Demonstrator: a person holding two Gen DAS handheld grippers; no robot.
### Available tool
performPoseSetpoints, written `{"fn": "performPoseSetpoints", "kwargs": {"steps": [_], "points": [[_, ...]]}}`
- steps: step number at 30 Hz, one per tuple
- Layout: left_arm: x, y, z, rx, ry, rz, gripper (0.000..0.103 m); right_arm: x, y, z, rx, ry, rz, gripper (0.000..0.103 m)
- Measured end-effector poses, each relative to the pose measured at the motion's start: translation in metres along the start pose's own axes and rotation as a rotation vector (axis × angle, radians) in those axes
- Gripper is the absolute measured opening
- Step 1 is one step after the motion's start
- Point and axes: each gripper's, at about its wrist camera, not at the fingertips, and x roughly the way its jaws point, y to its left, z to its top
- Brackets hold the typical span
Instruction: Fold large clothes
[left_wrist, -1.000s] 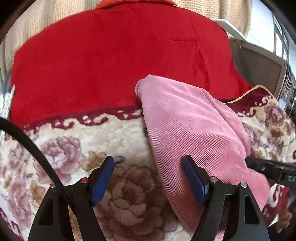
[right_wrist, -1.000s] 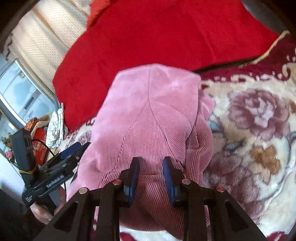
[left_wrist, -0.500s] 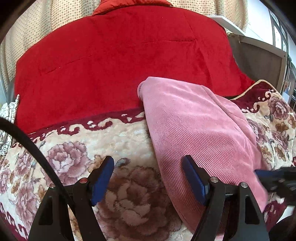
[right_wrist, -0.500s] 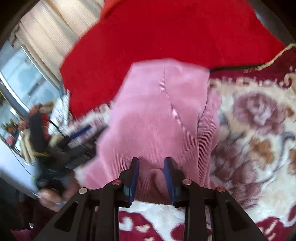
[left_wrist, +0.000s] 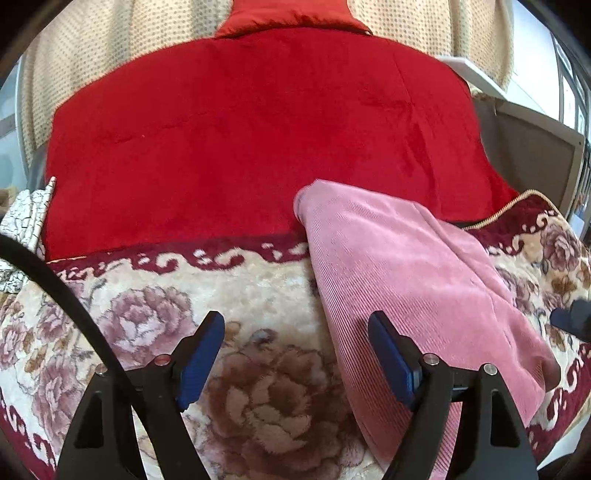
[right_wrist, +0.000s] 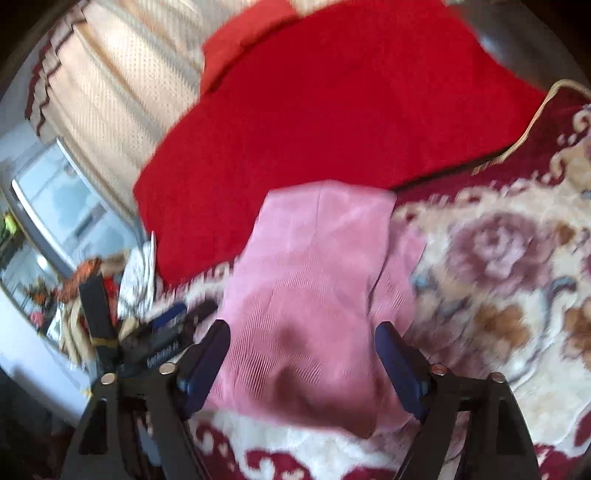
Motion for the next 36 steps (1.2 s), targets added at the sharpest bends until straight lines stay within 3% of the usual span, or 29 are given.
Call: {"fn": "performPoseSetpoints", "kwargs": {"steps": [6, 11, 15, 16, 18, 24, 29, 33, 36], "points": [[-0.007, -0.003, 0.004, 0.032, -0.047, 0.063, 0.087, -0.002, -0.005, 0.019, 0.033, -0.022, -0.017, 0.084], [-0.008, -0.005, 0.004, 0.046, -0.052, 0.057, 0.089, 0.01, -0.002, 0.021, 0.02, -0.021, -0.026, 0.084], [0.018, -0.013, -0.003, 0.084, 0.063, 0.039, 0.091, 0.042, -0.013, 0.006, 0.055, 0.084, 0.0, 0.08], [0.02, -0.014, -0.004, 0.083, 0.052, 0.044, 0.092, 0.055, -0.017, 0.0, 0.065, 0.139, -0.026, 0.078], [0.015, -0.016, -0.002, 0.095, 0.034, 0.051, 0.091, 0.064, -0.022, -0.004, 0.065, 0.162, -0.045, 0.078], [0.004, -0.016, 0.0, 0.091, -0.012, 0.043, 0.091, 0.035, -0.032, 0.009, 0.097, 0.038, 0.003, 0.078], [-0.004, -0.018, 0.002, 0.1, -0.069, 0.099, 0.091, 0.014, -0.034, 0.011, 0.079, -0.071, 0.012, 0.078], [0.002, -0.017, 0.002, 0.091, -0.042, 0.094, 0.091, 0.01, -0.02, 0.009, 0.016, -0.085, 0.022, 0.068], [0.005, -0.018, 0.0, 0.098, -0.031, 0.102, 0.091, 0.019, -0.015, 0.006, -0.009, -0.045, 0.024, 0.063]]}}
